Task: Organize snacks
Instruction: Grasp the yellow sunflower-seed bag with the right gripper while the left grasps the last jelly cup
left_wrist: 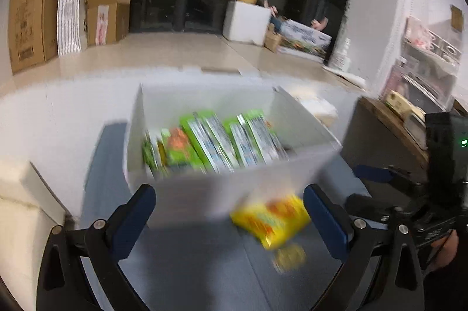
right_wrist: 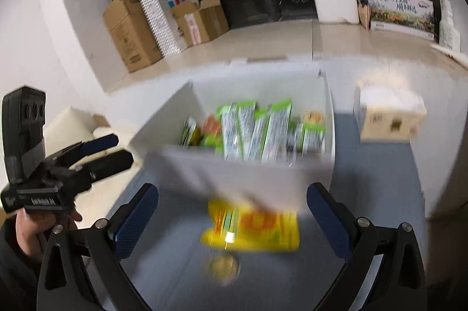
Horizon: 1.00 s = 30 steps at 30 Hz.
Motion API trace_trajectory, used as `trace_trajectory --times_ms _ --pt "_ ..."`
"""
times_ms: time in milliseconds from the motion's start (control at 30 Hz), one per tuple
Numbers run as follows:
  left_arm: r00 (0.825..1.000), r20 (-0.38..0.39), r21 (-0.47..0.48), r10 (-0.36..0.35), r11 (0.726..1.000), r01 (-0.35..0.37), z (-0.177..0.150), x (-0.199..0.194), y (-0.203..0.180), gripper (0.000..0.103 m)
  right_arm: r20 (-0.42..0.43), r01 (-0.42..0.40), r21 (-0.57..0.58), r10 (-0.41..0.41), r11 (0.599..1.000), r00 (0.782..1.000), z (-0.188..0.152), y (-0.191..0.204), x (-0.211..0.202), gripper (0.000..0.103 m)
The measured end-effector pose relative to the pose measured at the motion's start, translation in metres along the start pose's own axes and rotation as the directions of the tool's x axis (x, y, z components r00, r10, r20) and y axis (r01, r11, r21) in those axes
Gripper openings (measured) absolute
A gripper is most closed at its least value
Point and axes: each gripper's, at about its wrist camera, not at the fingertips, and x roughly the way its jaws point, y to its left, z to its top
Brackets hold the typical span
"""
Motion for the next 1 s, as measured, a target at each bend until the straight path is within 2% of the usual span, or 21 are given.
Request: trace_trajectory --times_ms 100,233,333,433,500,567,700,800,833,867,900,967,1000 --pt "0.999 -0.038 -0.043 -0.013 0.999 0.011 -0.034 -0.003 -0.004 0.103 -0.051 0.025 0.011 -0.024 1.000 0.998 -0.039 0.003 0.002 0.103" --pt "0.997 -0.079 -0.077 -0.022 0.997 0.016 -0.061 -0.003 -0.005 0.103 -0.114 0.036 0.018 -0.034 0.999 0.993 -0.066 0.007 0.020 0.103" --pt "0.995 -0.094 -0.085 -0.021 0.996 0.012 -0.072 -0.006 -0.003 0.103 -0.122 0.049 -0.007 -0.049 0.999 0.991 -0.069 0.014 0.031 0.103" --pt "0.995 -0.092 -0.101 -0.026 0.995 0.017 -0.075 -0.010 0.002 0.103 -0.138 0.115 -0.082 -0.125 0.990 0.983 -0.065 0.023 0.043 0.103" --pt "0.996 -0.087 -0.105 -0.021 0.994 0.012 -0.076 -0.012 0.004 0.103 -0.149 0.113 -0.108 -0.128 0.988 0.980 -0.060 0.027 0.050 0.103" --pt "0.996 -0.088 -0.123 -0.029 0.992 0.018 -0.077 -0.012 0.008 0.103 -0.148 0.141 -0.156 -0.165 0.978 0.975 -0.058 0.034 0.056 0.103" --pt "0.995 -0.091 -0.130 -0.037 0.991 0.024 -0.079 -0.012 0.010 0.103 -0.150 0.249 -0.321 -0.309 0.914 0.939 -0.055 0.054 0.088 0.103" --pt "0.995 -0.097 -0.134 -0.035 0.991 0.022 -0.082 -0.012 0.012 0.103 -0.136 0.333 -0.458 -0.435 0.824 0.890 -0.059 0.061 0.114 0.103" --pt "0.995 -0.098 -0.138 -0.036 0.990 0.023 -0.083 -0.012 0.013 0.103 -0.108 0.349 -0.498 -0.456 0.794 0.883 -0.061 0.062 0.119 0.103" --pt "0.995 -0.098 -0.142 -0.037 0.990 0.023 -0.083 -0.013 0.015 0.103 -0.073 0.360 -0.514 -0.458 0.778 0.886 -0.060 0.062 0.119 0.102" --pt "0.995 -0.098 -0.144 -0.035 0.989 0.021 -0.084 -0.012 0.016 0.103 -0.045 0.398 -0.535 -0.495 0.745 0.868 -0.060 0.060 0.122 0.101" --pt "0.994 -0.103 -0.150 -0.029 0.989 0.013 -0.085 -0.010 0.018 0.103 -0.039 0.380 -0.547 -0.476 0.746 0.879 -0.058 0.057 0.123 0.096" --pt "0.994 -0.104 -0.153 -0.028 0.988 0.012 -0.085 -0.009 0.018 0.103 -0.039 0.366 -0.554 -0.462 0.748 0.886 -0.058 0.057 0.124 0.084"
